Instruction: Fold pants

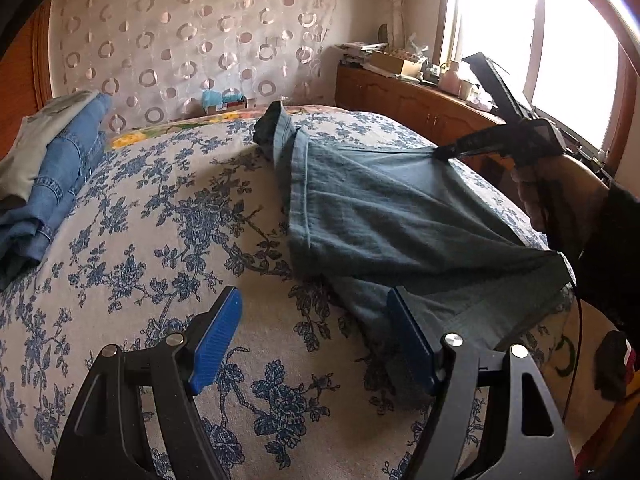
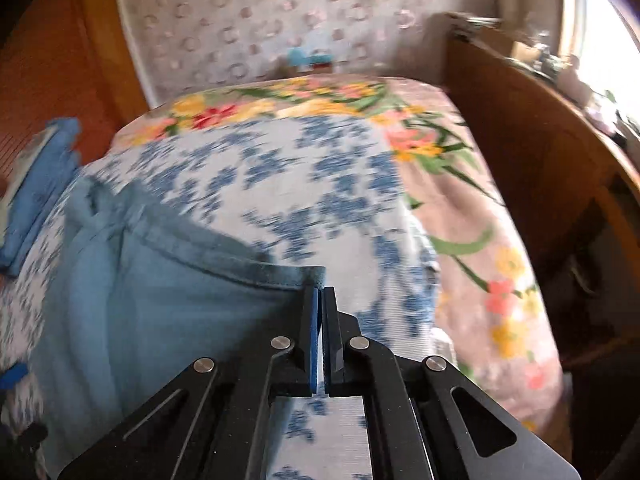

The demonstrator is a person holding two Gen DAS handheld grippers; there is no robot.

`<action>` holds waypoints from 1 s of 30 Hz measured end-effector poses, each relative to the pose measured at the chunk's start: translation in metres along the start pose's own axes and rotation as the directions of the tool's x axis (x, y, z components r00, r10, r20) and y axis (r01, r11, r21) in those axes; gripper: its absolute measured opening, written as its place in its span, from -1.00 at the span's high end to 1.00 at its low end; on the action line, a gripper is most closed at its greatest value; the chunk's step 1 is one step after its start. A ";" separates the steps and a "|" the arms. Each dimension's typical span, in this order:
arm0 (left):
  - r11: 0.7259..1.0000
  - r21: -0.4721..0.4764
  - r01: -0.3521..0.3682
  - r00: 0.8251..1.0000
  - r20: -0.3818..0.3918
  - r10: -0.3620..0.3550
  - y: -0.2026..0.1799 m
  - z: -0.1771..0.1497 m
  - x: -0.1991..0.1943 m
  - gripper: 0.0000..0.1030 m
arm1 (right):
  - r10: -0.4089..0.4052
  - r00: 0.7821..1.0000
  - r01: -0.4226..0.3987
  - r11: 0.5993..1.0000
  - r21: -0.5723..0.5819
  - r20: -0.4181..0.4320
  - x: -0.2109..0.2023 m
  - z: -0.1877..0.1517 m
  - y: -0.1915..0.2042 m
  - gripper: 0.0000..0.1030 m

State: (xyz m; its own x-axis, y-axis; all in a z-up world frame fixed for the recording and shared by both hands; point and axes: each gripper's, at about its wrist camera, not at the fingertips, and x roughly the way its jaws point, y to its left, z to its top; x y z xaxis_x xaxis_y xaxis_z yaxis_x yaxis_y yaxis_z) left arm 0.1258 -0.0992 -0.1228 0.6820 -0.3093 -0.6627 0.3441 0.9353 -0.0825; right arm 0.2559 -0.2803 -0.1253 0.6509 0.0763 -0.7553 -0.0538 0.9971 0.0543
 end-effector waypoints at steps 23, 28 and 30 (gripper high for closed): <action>0.997 -0.071 -0.017 0.998 0.065 0.022 0.043 0.003 -0.042 -0.47 | 0.378 0.925 -0.343 0.871 -0.351 0.036 -0.077 -0.079 0.160 0.39; 0.996 -0.088 -0.020 0.997 0.076 0.026 0.055 0.003 -0.049 -0.47 | 0.386 0.922 -0.363 0.852 -0.377 -0.017 -0.052 -0.089 0.185 0.39; 0.996 -0.092 -0.019 0.997 0.077 0.027 0.058 0.002 -0.049 -0.47 | 0.391 0.920 -0.372 0.845 -0.385 -0.031 -0.046 -0.093 0.193 0.39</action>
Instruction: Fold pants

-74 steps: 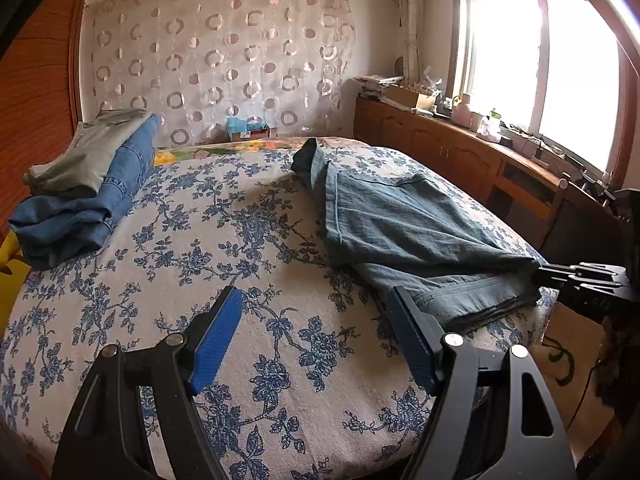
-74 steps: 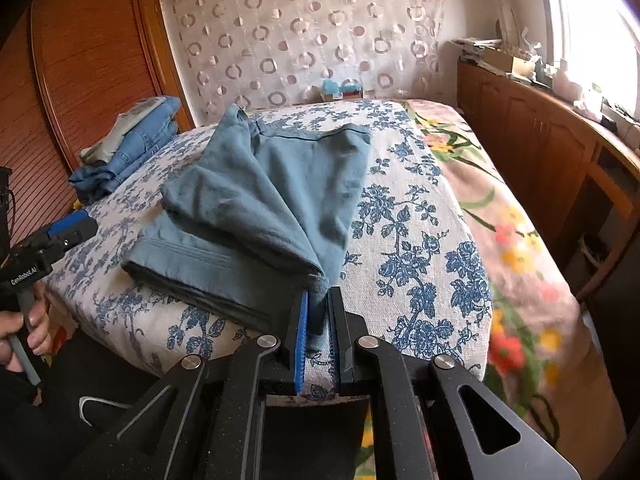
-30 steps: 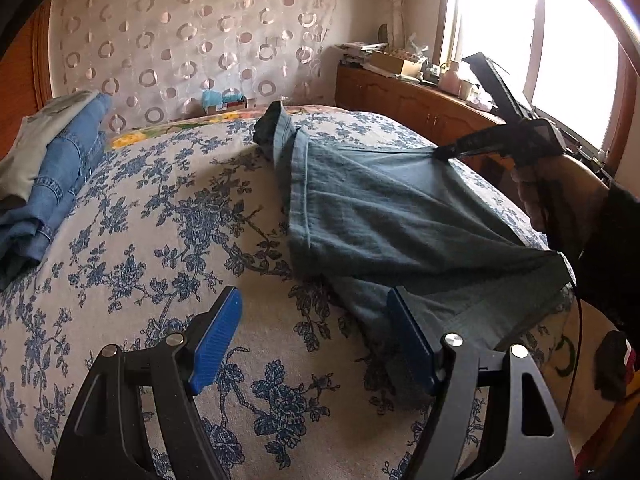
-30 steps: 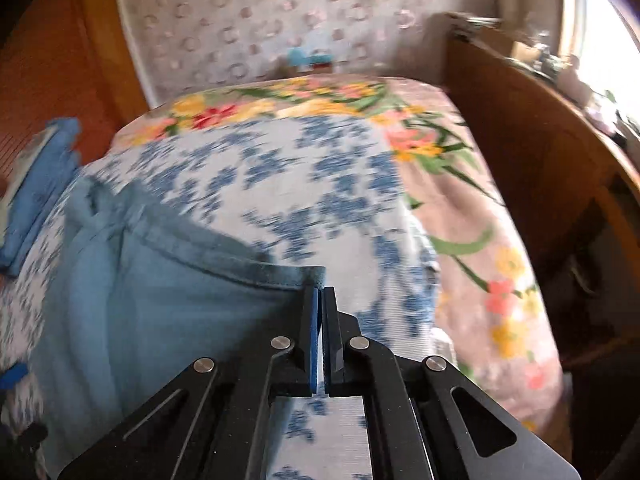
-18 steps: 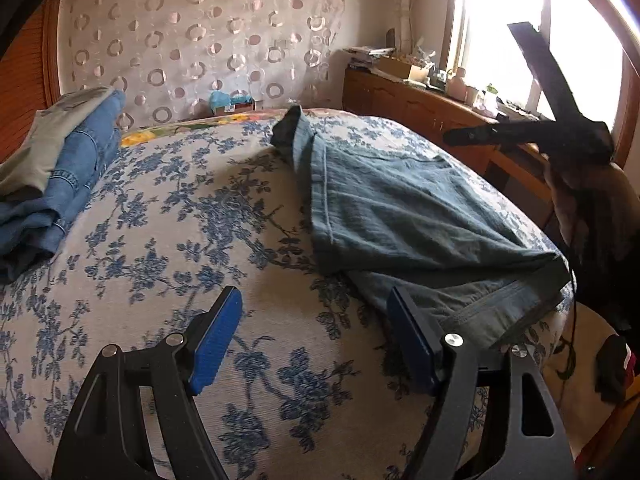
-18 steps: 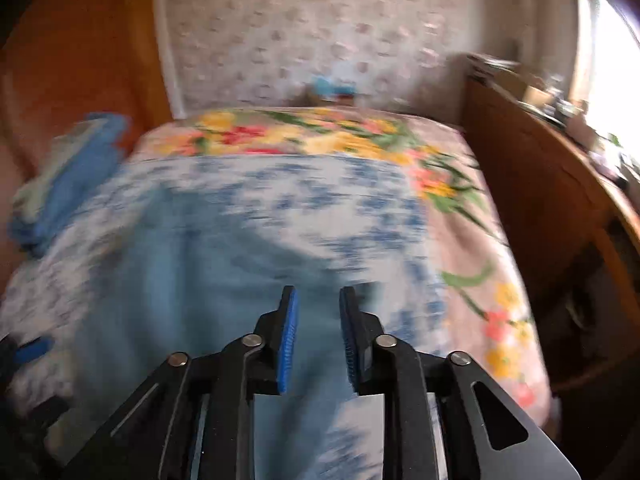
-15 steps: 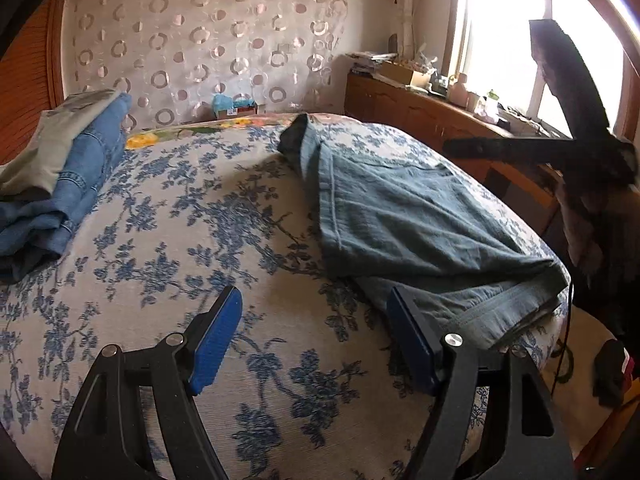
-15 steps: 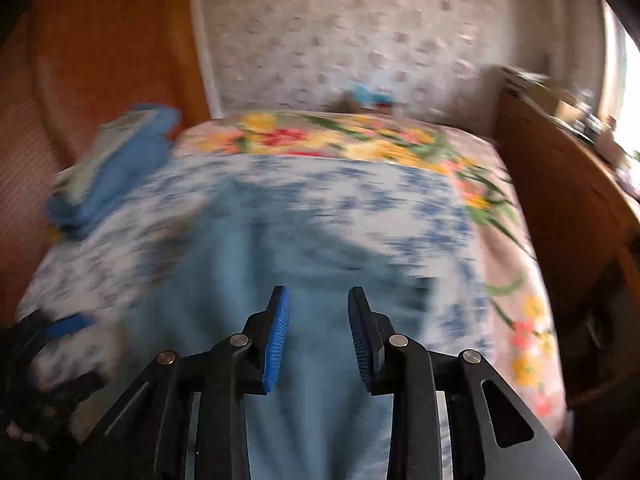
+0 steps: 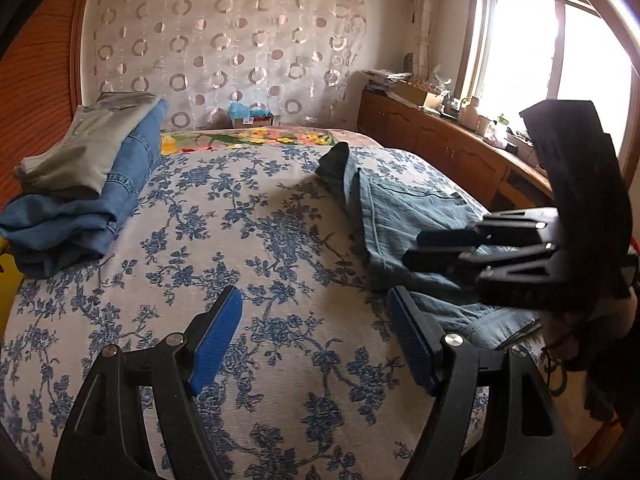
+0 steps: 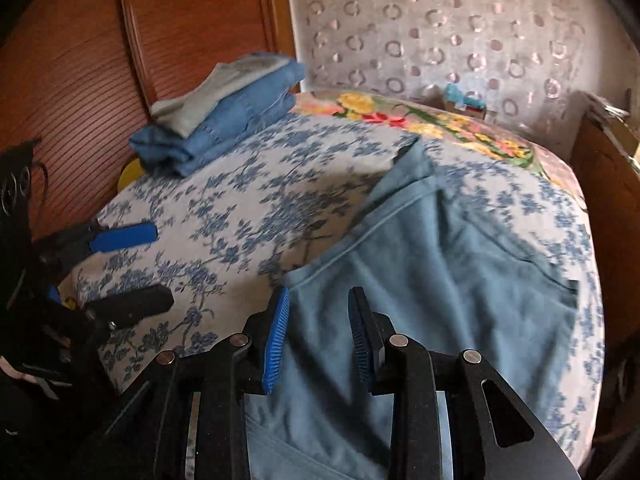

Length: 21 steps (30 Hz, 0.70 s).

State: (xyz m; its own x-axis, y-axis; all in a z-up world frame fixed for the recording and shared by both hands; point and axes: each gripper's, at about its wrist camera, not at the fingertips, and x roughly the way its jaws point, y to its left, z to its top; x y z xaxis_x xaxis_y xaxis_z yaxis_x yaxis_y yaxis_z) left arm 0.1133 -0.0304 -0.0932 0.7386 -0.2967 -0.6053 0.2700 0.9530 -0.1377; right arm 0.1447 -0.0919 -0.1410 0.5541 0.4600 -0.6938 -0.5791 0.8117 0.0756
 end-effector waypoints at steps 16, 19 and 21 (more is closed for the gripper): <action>1.000 0.004 0.007 1.000 -0.017 -0.007 -0.002 -0.007 0.007 -0.47 | -0.051 0.998 0.050 0.998 -0.045 -0.028 0.007 0.018 0.000 0.95; 1.000 0.009 0.010 1.000 -0.024 -0.010 -0.006 -0.008 0.009 -0.47 | -0.078 0.997 0.079 0.997 -0.013 0.006 -0.006 0.021 -0.013 0.97; 1.000 0.015 0.015 0.999 -0.028 -0.015 -0.009 -0.010 0.011 -0.47 | -0.095 0.995 0.094 0.995 0.008 0.021 -0.013 0.023 -0.023 0.97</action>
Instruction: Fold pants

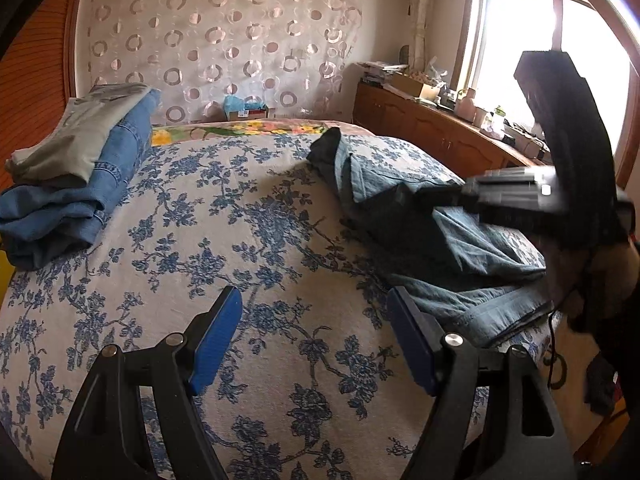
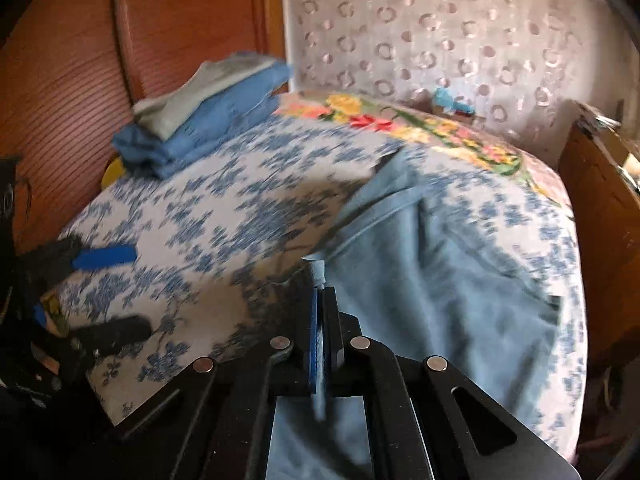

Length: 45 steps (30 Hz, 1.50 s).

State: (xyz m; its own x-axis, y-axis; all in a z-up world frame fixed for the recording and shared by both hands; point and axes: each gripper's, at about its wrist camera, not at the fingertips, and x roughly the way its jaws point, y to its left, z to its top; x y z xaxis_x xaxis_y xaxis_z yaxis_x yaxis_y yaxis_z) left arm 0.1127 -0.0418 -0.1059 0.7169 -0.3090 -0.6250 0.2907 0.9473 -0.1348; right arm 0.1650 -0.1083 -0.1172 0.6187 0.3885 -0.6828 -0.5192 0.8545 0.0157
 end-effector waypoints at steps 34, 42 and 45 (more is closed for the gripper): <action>0.998 0.050 0.028 0.999 -0.031 -0.026 -0.028 -0.008 0.010 -0.47 | -0.216 0.970 0.240 0.932 0.271 -0.116 0.060 0.020 -0.122 0.45; 0.997 0.067 0.034 0.998 -0.049 -0.031 -0.035 -0.013 0.014 -0.47 | -0.233 0.962 0.263 0.935 0.238 -0.145 0.076 0.009 -0.129 0.51; 0.997 0.067 0.033 0.998 -0.048 -0.030 -0.036 -0.014 0.015 -0.47 | -0.270 0.956 0.291 0.930 0.225 -0.117 0.065 0.011 -0.130 0.94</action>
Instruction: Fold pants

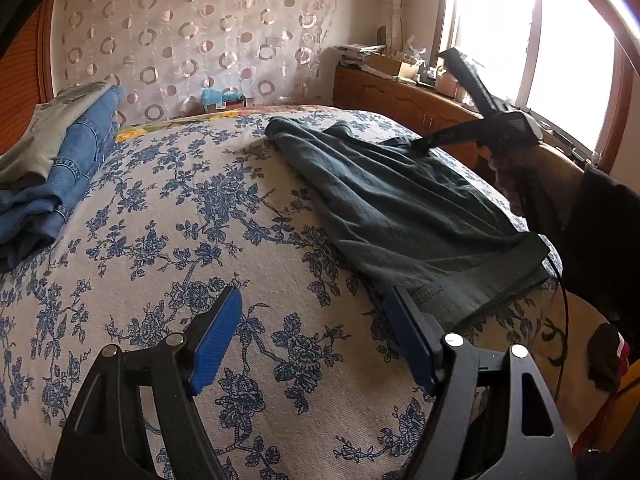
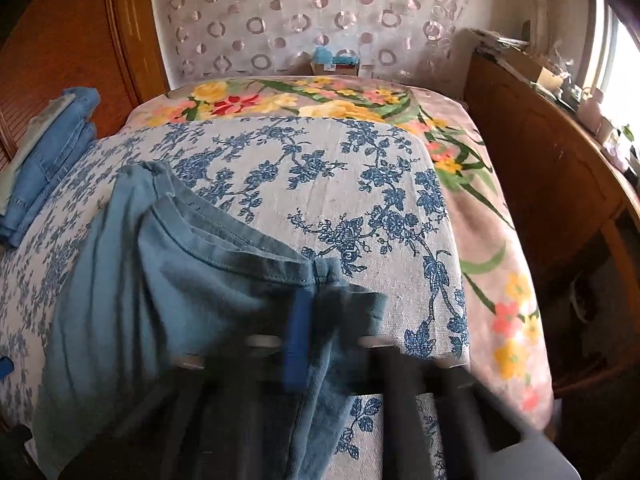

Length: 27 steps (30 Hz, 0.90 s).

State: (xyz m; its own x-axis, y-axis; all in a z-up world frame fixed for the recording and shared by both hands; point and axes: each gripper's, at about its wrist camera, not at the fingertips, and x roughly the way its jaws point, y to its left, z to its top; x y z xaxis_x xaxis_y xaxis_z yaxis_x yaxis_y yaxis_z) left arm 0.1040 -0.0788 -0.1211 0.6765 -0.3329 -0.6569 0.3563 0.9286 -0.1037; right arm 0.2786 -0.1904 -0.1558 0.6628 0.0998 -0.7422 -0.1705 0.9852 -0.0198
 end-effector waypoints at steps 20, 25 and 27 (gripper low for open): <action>1.000 0.009 0.019 1.000 0.013 -0.019 -0.005 0.000 -0.006 -0.47 | -0.028 0.999 0.024 0.993 0.114 0.037 -0.052 -0.018 -0.035 0.42; 0.999 0.017 0.050 0.999 0.012 -0.050 -0.010 0.001 -0.008 -0.47 | 0.033 0.998 -0.037 0.997 0.067 0.062 -0.089 -0.061 -0.026 0.42; 0.998 0.017 0.068 0.998 0.005 -0.068 -0.012 0.002 -0.007 -0.43 | 0.046 0.997 -0.049 0.998 0.048 0.068 -0.099 -0.076 -0.021 0.42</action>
State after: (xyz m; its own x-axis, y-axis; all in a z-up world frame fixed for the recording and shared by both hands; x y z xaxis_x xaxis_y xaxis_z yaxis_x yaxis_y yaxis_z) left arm 0.0966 -0.0883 -0.1136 0.6540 -0.3962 -0.6444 0.4127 0.9008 -0.1351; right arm 0.1609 -0.2320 -0.1327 0.7024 0.1544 -0.6949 -0.1681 0.9846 0.0488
